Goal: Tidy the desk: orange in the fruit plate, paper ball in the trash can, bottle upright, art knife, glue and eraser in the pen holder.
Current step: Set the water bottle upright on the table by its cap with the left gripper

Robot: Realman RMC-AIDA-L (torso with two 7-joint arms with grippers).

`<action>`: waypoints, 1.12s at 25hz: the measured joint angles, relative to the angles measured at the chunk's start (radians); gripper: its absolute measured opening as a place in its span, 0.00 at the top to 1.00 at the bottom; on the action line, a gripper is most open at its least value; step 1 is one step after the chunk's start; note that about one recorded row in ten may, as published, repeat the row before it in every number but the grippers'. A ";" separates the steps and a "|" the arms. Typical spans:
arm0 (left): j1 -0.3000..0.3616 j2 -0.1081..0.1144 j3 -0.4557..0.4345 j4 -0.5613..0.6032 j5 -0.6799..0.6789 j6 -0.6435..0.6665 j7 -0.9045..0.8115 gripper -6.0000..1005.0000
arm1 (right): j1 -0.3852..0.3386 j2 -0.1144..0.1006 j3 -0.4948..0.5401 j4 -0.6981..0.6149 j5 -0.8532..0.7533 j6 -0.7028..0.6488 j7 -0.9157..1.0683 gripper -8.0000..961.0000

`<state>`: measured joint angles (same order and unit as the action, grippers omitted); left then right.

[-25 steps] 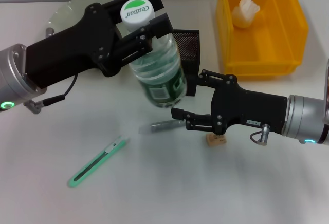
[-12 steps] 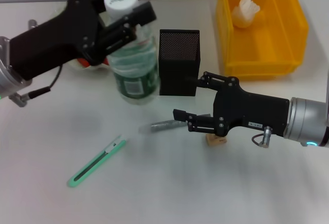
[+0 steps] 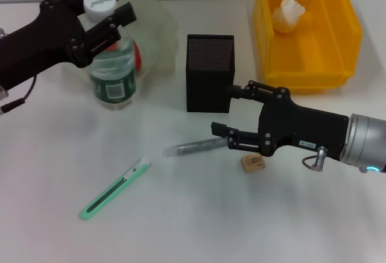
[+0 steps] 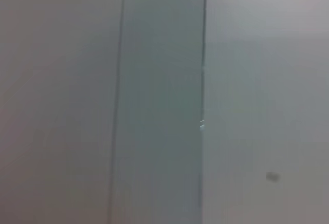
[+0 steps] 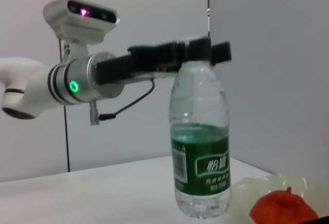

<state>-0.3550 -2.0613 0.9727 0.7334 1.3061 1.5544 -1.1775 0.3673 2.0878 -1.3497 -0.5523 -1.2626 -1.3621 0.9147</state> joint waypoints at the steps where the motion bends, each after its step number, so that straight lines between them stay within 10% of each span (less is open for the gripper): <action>1: 0.009 0.000 -0.003 -0.004 0.005 -0.018 0.025 0.55 | -0.001 0.000 0.002 0.000 0.001 0.000 0.000 0.20; 28: 0.002 -0.009 -0.142 -0.253 0.004 -0.148 0.207 0.55 | 0.006 0.002 -0.003 0.011 0.026 0.002 0.000 0.20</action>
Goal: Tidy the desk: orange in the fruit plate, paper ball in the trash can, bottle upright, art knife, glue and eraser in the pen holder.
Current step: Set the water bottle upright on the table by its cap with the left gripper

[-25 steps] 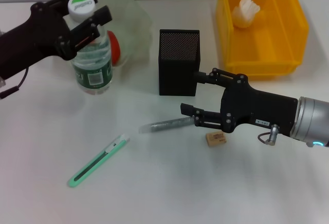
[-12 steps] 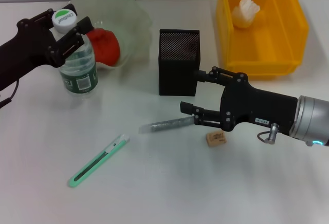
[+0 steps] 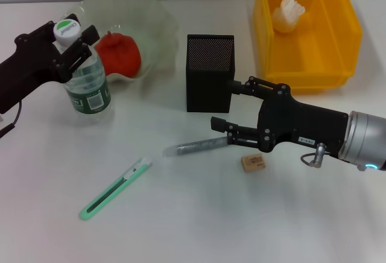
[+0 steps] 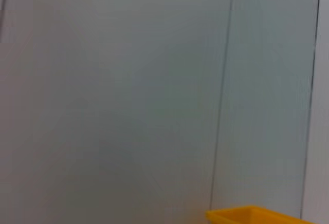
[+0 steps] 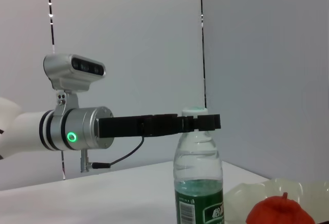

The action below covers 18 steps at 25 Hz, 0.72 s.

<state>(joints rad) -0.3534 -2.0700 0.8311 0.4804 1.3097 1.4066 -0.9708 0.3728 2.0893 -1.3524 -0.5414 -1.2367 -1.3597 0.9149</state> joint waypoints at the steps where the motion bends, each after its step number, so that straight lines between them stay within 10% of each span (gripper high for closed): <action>1: -0.001 0.000 -0.002 -0.003 0.000 0.001 0.003 0.55 | 0.000 0.000 0.000 0.000 0.000 0.000 0.000 0.20; 18: -0.008 -0.001 -0.005 -0.021 -0.005 -0.001 0.011 0.55 | 0.002 0.002 0.001 0.002 0.000 0.006 0.001 0.20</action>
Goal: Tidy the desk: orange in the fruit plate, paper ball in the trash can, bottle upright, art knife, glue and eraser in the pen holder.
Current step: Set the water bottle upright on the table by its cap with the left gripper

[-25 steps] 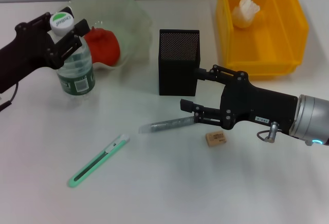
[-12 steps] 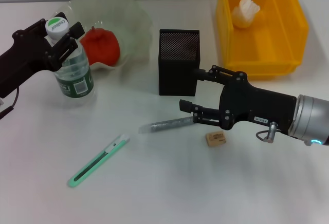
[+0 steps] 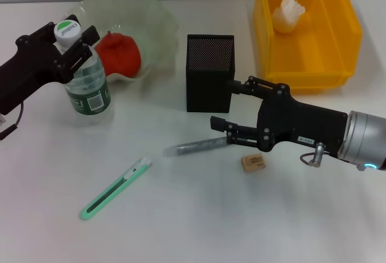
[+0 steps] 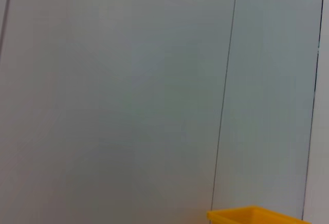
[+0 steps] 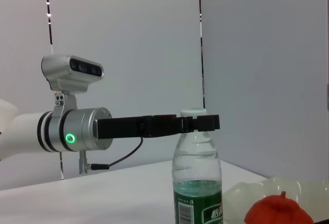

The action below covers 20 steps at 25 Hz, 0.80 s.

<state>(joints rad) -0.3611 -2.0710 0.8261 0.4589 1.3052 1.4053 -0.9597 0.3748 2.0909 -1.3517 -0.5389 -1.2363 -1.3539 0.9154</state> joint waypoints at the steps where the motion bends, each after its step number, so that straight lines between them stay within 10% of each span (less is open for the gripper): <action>1: 0.000 0.000 0.000 0.000 0.000 0.000 0.000 0.55 | 0.000 0.000 0.000 0.000 0.000 0.000 0.000 0.20; 20: -0.014 0.002 0.005 -0.005 0.006 -0.017 0.000 0.55 | 0.010 -0.002 -0.005 0.013 0.000 0.014 0.000 0.20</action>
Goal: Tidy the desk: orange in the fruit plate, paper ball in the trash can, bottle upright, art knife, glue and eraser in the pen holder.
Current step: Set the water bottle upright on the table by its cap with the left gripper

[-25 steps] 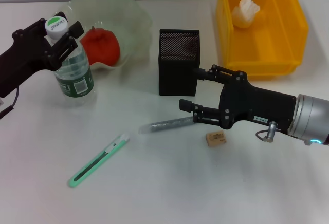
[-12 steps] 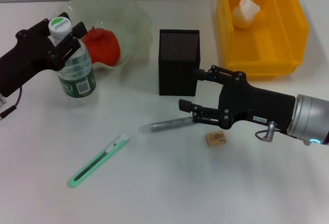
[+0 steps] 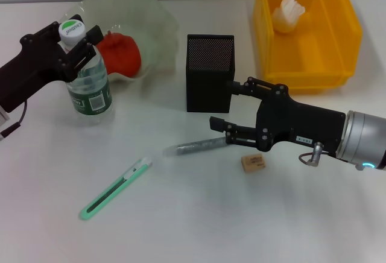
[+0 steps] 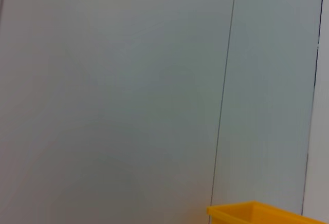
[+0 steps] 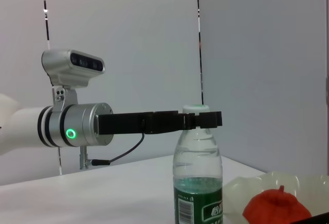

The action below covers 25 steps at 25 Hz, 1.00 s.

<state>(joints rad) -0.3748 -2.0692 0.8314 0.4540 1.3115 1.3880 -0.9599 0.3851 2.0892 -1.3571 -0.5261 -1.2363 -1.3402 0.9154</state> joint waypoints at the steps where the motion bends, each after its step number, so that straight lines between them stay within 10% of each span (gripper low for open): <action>1: 0.000 0.000 0.000 0.000 0.000 0.000 0.000 0.55 | 0.000 0.000 0.000 0.000 0.000 0.000 0.000 0.20; 25: -0.006 0.000 0.003 -0.001 0.000 -0.002 0.037 0.49 | 0.007 0.000 -0.002 0.000 0.000 0.000 -0.001 0.20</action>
<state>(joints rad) -0.3806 -2.0693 0.8344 0.4525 1.3119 1.3857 -0.9227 0.3925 2.0892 -1.3591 -0.5265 -1.2364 -1.3406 0.9147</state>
